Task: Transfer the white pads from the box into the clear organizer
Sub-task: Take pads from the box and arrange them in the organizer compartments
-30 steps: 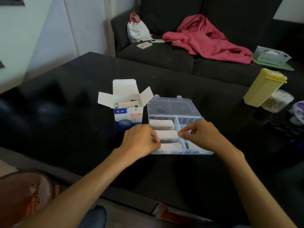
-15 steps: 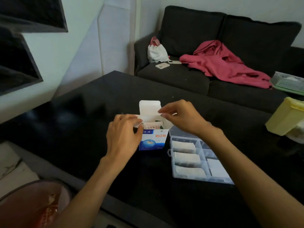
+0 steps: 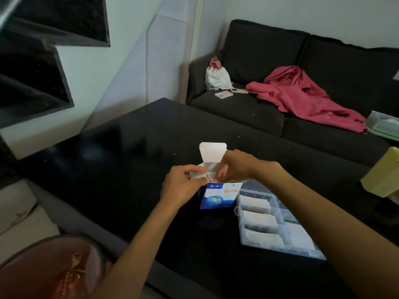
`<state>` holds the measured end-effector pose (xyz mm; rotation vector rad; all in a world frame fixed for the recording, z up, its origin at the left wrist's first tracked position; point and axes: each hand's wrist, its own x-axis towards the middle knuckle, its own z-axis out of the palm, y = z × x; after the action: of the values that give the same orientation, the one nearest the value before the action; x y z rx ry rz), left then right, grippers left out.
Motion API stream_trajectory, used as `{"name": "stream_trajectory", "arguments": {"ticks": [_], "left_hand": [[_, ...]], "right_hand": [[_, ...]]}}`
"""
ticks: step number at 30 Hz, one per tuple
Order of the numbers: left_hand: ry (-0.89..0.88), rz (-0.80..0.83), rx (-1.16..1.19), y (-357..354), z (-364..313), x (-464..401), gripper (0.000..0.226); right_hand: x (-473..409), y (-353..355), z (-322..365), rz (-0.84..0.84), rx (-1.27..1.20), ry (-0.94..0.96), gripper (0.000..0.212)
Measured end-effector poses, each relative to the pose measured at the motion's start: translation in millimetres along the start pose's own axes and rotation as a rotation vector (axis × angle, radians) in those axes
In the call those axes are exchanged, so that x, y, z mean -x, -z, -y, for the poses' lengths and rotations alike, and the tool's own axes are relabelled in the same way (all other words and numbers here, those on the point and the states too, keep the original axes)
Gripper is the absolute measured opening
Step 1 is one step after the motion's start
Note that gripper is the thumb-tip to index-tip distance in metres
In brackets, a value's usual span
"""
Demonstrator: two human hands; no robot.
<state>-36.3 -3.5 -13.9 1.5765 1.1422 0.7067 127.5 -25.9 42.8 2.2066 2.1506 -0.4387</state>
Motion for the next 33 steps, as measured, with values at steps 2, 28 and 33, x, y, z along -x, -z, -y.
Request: {"name": "stream_trajectory", "arguments": {"ticks": [2,28,33], "left_hand": [[-0.032,-0.036,-0.104,-2.0,-2.4,2.6,0.026],[-0.351,-0.32,-0.538,-10.0,-13.7,22.8,0.033],[-0.363,-0.064,0.02,-38.5,-33.2,49.1,0.015]], "right_hand": [[1.3,1.0,-0.5,0.012,-0.016,-0.001,0.029],[113.3,-9.9,-28.0,-0.578,-1.276,-0.271,0.011],[146.6,-50.5,-40.7,-0.831,-0.944,-0.304,0.014]]}}
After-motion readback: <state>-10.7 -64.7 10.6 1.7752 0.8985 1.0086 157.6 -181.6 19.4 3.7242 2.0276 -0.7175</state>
